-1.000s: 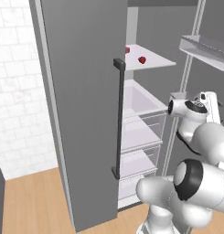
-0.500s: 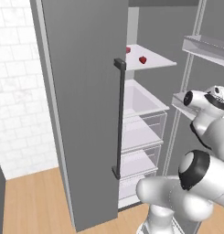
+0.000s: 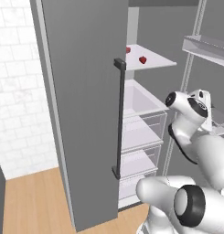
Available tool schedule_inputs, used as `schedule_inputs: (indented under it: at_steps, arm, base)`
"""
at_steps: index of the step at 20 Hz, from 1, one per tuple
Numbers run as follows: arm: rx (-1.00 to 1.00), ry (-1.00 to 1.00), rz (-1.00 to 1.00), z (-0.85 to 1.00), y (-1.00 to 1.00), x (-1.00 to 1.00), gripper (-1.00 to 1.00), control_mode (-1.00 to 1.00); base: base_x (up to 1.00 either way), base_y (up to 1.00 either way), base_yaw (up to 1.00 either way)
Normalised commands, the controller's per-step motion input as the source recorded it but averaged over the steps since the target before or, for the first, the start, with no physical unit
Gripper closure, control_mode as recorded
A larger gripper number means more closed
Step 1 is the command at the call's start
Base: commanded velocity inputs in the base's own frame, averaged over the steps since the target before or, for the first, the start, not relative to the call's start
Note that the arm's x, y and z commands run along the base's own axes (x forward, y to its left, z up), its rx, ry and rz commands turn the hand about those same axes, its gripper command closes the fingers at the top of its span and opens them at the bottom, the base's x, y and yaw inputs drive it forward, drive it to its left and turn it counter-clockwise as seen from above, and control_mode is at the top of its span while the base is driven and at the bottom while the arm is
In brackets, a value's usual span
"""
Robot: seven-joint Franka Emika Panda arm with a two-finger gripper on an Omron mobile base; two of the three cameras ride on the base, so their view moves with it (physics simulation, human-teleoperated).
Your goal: Take the strawberry from the fridge and place it on top of the pancake, located on the dining counter.
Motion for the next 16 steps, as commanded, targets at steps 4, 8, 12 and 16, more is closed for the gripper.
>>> schedule_inputs:
  at_steps: [4,8,12,16]
  arm:
    - [0.61,-0.18,-0.25,-0.32,0.96,0.00,-1.00,-1.00]
    - [0.67,-0.17,-0.29,-0.35,0.86,0.00,-1.00,-1.00]
    - [0.67,-0.17,-0.33,-0.36,0.76,0.09,-1.00,-1.00]
    - [0.48,-0.25,-0.45,-0.17,0.66,0.25,-1.00,-1.00]
  base:
    - [0.00,0.00,0.00]
    - [0.00,0.00,0.00]
    - [0.00,0.00,0.00]
    - [0.00,0.00,0.00]
